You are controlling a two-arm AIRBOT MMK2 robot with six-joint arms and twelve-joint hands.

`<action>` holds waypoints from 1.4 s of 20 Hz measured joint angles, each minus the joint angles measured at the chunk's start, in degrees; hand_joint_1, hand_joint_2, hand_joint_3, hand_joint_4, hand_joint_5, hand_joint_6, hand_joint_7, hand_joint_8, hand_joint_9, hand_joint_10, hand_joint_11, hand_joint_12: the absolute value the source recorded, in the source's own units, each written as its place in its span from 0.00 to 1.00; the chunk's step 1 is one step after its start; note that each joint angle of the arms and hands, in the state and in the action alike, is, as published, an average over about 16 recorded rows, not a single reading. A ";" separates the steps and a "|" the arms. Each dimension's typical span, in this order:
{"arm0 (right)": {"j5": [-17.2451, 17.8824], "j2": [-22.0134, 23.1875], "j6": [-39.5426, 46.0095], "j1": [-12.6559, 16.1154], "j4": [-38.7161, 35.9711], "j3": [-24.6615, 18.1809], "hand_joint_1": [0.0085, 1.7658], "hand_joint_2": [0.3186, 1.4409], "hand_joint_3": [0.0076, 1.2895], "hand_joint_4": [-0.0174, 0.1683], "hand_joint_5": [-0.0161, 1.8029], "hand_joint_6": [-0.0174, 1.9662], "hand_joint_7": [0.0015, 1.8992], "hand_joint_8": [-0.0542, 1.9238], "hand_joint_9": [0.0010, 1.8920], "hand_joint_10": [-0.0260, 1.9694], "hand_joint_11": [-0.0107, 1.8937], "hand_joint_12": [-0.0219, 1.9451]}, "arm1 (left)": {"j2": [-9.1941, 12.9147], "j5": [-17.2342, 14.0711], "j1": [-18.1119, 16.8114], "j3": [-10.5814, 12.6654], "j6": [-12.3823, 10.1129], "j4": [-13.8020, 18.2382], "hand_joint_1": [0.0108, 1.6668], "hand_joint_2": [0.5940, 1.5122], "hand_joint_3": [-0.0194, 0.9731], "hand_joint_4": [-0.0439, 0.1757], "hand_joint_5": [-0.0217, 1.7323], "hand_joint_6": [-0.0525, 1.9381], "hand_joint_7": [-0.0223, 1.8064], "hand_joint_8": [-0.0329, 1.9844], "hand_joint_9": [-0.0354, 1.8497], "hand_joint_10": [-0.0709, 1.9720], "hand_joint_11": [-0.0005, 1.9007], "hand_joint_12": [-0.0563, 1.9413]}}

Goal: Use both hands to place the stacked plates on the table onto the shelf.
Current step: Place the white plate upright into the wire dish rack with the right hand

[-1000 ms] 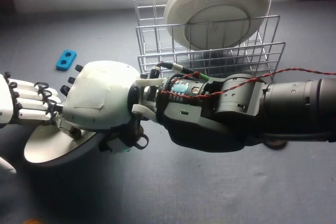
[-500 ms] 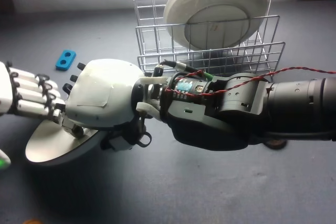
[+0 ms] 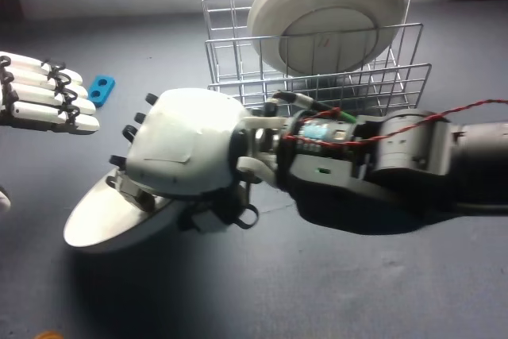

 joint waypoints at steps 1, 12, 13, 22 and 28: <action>-0.23 1.29 0.06 0.14 0.24 -1.39 0.67 0.57 0.00 0.08 0.50 0.34 0.56 0.32 0.67 0.13 0.52 0.61 | 0.14 -0.19 -0.57 0.04 -0.19 0.06 0.00 0.57 0.03 0.19 0.01 0.03 0.02 0.02 0.03 0.04 0.01 0.03; -4.24 18.42 1.43 5.14 5.10 -18.36 0.68 0.59 0.00 0.06 0.53 0.46 0.60 0.40 0.70 0.09 0.51 0.60 | 0.84 -1.17 -5.26 -0.07 -3.28 1.19 0.00 0.57 0.03 0.19 0.02 0.03 0.02 0.02 0.03 0.04 0.01 0.03; -4.75 19.83 1.59 5.96 5.79 -19.60 0.69 0.59 0.00 0.06 0.54 0.47 0.60 0.40 0.70 0.09 0.51 0.60 | 0.87 -1.19 -5.57 -0.12 -3.51 1.33 0.00 0.57 0.04 0.19 0.02 0.03 0.02 0.02 0.03 0.04 0.01 0.03; -11.56 29.12 2.86 15.98 17.24 -25.63 0.69 0.61 0.00 0.06 0.54 0.47 0.61 0.40 0.71 0.07 0.51 0.58 | 0.95 -1.09 -7.09 -0.50 -4.39 2.44 0.00 0.57 0.04 0.19 0.02 0.03 0.02 0.02 0.03 0.04 0.01 0.03; -16.23 32.00 2.86 22.28 28.84 -24.92 0.69 0.61 0.00 0.07 0.55 0.46 0.61 0.40 0.71 0.07 0.52 0.59 | 0.95 -0.65 -7.31 -0.48 -4.39 2.64 0.00 0.57 0.04 0.19 0.02 0.03 0.02 0.02 0.03 0.04 0.01 0.03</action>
